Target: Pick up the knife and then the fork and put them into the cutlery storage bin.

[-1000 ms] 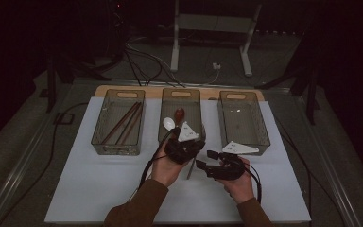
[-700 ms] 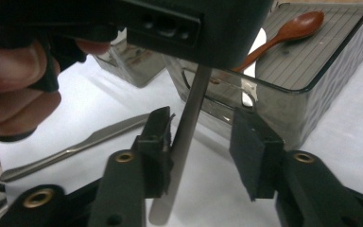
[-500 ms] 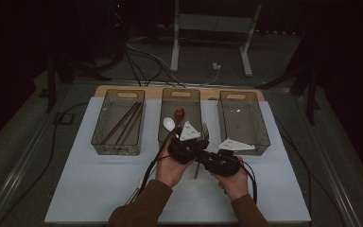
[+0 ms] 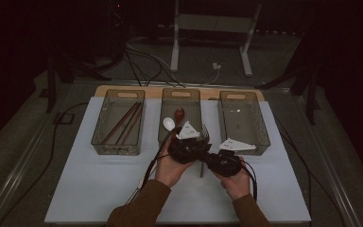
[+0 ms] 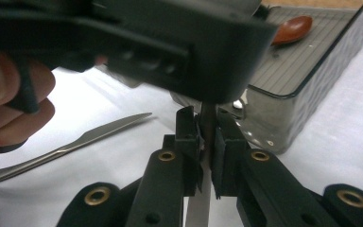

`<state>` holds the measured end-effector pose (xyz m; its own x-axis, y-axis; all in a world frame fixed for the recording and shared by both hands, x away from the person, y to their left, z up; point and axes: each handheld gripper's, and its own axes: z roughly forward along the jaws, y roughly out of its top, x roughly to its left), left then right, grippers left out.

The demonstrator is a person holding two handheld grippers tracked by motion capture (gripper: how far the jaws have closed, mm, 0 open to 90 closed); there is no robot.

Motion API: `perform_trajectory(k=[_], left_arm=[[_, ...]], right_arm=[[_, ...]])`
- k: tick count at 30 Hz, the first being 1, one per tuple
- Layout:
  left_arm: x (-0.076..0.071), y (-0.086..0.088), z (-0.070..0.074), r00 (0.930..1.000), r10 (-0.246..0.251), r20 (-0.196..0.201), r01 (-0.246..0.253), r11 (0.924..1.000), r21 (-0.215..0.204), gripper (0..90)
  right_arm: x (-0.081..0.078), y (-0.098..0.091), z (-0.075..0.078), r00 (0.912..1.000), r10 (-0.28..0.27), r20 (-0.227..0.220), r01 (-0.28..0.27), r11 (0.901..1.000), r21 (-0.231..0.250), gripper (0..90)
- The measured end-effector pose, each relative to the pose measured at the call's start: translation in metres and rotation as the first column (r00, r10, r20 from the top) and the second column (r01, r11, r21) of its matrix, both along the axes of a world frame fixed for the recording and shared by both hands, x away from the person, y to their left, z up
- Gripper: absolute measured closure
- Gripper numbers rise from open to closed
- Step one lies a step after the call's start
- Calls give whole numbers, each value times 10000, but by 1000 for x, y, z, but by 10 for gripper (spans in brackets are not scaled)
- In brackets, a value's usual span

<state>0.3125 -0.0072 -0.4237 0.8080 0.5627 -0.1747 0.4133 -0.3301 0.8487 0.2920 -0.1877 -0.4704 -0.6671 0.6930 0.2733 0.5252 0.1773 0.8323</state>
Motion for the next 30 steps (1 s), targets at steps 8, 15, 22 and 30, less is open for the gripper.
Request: perform_trajectory(k=[8,15,22,30], left_arm=[[-1,3,1,9997,188,139,-188,9998,-40,517],[-1,16,4,9969,743,276,-735,9969,-282,233],[-2,34,3,9933,1115,309,-1110,9937,-181,72],[-7,59,-2,9854,1609,564,-1630,9860,344,7]], right_arm=[[1,-7,1,9994,-349,33,350,9991,-227,836],[5,-18,3,9970,-773,36,774,9963,-364,836],[11,-33,6,9904,-1379,81,1381,9885,-610,836],[22,-55,13,9760,-2174,114,2175,9719,-901,836]])
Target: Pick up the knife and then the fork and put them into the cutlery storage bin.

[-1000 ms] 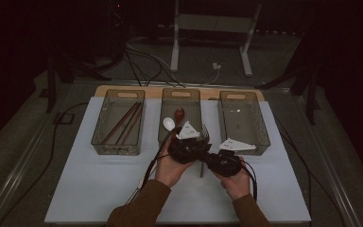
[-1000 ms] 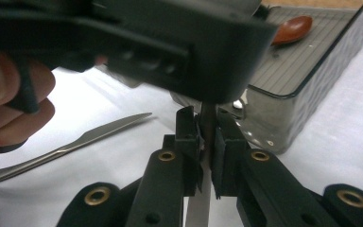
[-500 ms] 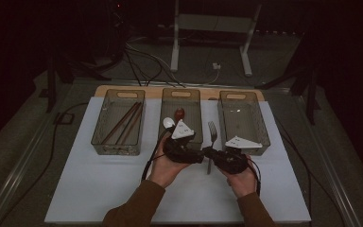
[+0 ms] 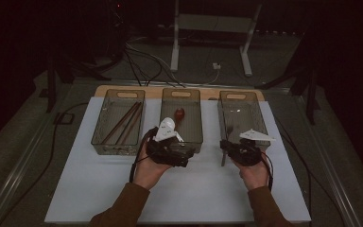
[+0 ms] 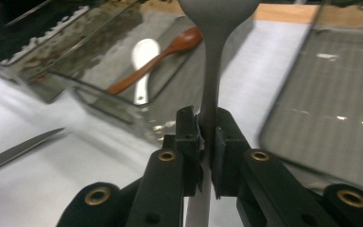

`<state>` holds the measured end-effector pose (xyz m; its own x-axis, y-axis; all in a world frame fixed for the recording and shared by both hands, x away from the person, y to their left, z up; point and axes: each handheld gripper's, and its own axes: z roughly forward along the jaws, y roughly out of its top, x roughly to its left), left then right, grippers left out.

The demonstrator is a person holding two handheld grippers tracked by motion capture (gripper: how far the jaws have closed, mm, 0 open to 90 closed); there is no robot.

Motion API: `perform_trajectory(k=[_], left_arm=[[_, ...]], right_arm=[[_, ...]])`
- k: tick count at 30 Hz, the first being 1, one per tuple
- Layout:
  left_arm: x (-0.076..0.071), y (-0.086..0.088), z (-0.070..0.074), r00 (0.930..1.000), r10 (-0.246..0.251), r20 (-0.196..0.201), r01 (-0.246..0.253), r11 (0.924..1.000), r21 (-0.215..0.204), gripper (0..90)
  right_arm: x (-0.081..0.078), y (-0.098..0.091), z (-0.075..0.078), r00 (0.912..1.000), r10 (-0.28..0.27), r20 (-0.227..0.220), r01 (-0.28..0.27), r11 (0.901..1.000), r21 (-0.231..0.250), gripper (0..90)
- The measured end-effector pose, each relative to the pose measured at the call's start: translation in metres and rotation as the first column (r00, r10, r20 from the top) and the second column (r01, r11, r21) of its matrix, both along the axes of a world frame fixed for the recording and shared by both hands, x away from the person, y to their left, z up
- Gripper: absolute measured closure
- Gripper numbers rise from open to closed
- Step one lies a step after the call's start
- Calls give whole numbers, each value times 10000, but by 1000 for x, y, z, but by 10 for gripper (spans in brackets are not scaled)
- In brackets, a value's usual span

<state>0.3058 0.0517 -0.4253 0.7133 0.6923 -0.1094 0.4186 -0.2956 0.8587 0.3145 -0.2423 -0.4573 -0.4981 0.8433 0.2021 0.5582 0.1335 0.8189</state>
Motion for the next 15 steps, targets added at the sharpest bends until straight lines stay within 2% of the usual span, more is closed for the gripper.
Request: perform_trajectory(k=[12,15], left_arm=[[-16,43,-6,9981,481,380,-492,9984,287,7],[-20,57,-8,9965,735,403,-744,9970,214,7]], right_arm=[[22,-24,7,9937,-1119,-120,1112,9927,-461,836],[26,-29,8,9917,-1278,-125,1270,9907,-486,836]])
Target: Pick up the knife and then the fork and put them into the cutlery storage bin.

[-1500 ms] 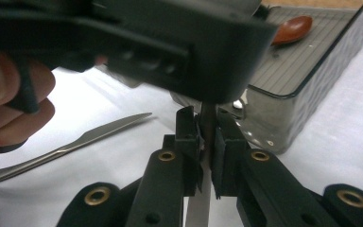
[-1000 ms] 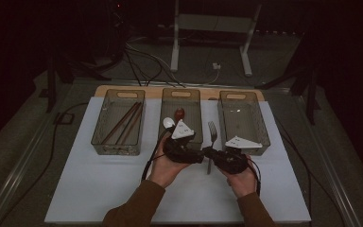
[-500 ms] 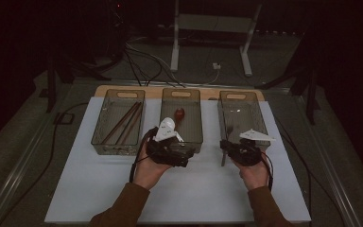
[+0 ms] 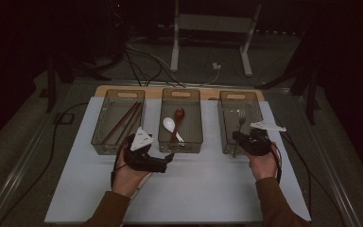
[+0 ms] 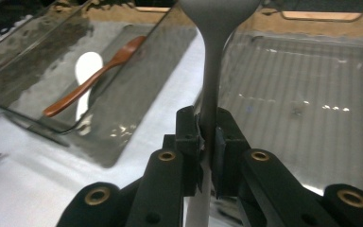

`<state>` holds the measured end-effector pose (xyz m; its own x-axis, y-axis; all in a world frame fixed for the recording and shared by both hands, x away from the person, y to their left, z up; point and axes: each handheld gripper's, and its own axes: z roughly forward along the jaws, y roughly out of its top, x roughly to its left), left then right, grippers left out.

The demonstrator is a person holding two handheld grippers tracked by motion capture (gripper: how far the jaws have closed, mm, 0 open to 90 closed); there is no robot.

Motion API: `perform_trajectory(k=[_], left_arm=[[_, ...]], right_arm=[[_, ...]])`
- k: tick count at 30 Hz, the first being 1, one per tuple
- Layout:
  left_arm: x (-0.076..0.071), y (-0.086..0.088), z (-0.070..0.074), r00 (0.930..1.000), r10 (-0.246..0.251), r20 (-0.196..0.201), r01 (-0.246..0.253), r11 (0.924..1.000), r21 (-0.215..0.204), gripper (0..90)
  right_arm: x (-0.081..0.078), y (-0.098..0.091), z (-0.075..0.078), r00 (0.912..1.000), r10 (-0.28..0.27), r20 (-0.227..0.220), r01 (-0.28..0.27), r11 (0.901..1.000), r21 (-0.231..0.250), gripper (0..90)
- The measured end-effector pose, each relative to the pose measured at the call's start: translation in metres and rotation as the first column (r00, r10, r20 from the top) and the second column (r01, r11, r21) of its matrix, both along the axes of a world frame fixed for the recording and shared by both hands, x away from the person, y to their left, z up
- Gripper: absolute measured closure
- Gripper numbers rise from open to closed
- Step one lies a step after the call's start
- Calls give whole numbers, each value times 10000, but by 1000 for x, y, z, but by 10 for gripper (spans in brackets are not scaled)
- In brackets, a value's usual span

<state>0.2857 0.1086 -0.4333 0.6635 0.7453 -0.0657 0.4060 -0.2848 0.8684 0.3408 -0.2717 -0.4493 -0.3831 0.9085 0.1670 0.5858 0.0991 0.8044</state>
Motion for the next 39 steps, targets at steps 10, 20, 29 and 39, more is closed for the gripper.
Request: perform_trajectory(k=[10,20,29,39], left_arm=[[-13,36,-9,9979,646,-89,-645,9978,144,7],[-19,54,-19,9946,974,-350,-972,9952,79,7],[-20,56,-21,9940,1029,-375,-1031,9947,-20,7],[-21,58,-23,9934,1086,-358,-1090,9940,-85,7]], right_arm=[[14,-4,-2,9982,-444,-411,439,9989,-144,834],[26,-4,-11,9854,-1017,-1366,1004,9948,-166,832],[29,-7,-14,9729,-1384,-1850,1376,9903,-172,825],[25,-8,-8,9877,-1132,-1076,1136,9935,-30,398]])
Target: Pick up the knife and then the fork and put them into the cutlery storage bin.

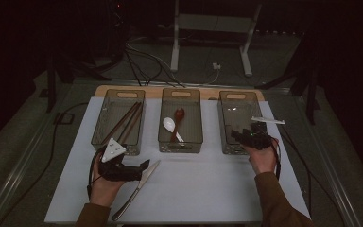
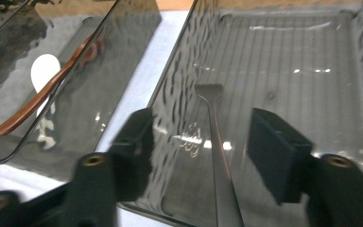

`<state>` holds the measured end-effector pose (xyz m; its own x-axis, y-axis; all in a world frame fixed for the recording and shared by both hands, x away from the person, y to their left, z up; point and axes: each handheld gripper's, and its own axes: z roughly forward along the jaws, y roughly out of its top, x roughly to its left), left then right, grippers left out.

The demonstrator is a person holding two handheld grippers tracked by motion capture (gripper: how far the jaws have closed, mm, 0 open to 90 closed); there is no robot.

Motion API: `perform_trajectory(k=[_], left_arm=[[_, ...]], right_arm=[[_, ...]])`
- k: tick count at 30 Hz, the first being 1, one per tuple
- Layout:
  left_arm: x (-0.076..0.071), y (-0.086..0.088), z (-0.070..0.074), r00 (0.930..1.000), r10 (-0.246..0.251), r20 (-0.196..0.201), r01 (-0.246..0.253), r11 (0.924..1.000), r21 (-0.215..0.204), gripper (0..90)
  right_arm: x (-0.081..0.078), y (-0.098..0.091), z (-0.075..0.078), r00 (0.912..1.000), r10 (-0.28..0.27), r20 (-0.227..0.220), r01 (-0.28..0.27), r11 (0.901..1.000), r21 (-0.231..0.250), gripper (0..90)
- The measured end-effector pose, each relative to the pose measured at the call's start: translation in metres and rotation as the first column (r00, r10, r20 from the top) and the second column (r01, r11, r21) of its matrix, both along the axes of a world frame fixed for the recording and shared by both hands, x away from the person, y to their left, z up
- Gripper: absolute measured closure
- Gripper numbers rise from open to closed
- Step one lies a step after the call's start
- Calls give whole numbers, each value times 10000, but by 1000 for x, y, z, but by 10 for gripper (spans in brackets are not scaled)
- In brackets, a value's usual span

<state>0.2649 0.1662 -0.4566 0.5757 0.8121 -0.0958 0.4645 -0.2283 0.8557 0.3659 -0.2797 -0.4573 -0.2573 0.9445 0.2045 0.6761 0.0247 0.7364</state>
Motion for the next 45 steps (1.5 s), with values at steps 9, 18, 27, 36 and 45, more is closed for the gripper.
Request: perform_trajectory(k=[9,18,27,36,45], left_arm=[[-1,4,-2,9999,117,-21,-117,9999,-67,7],[-1,2,-2,10000,63,-7,-63,9999,-89,7],[-1,2,-3,10000,48,-29,-49,9999,-110,7],[-2,3,-2,10000,71,25,-71,9999,-84,7],[-4,8,-5,9999,137,-5,-137,9999,16,7]], right_arm=[[-6,-4,5,9992,288,275,-272,9979,-588,307],[-5,-7,-2,9997,114,-224,-157,9790,-2033,549],[-4,-21,1,9966,-820,80,819,9746,-2082,544],[-10,-30,6,9971,-397,650,470,9922,-1154,306],[-26,-27,13,9912,398,1262,-331,9980,-542,72]])
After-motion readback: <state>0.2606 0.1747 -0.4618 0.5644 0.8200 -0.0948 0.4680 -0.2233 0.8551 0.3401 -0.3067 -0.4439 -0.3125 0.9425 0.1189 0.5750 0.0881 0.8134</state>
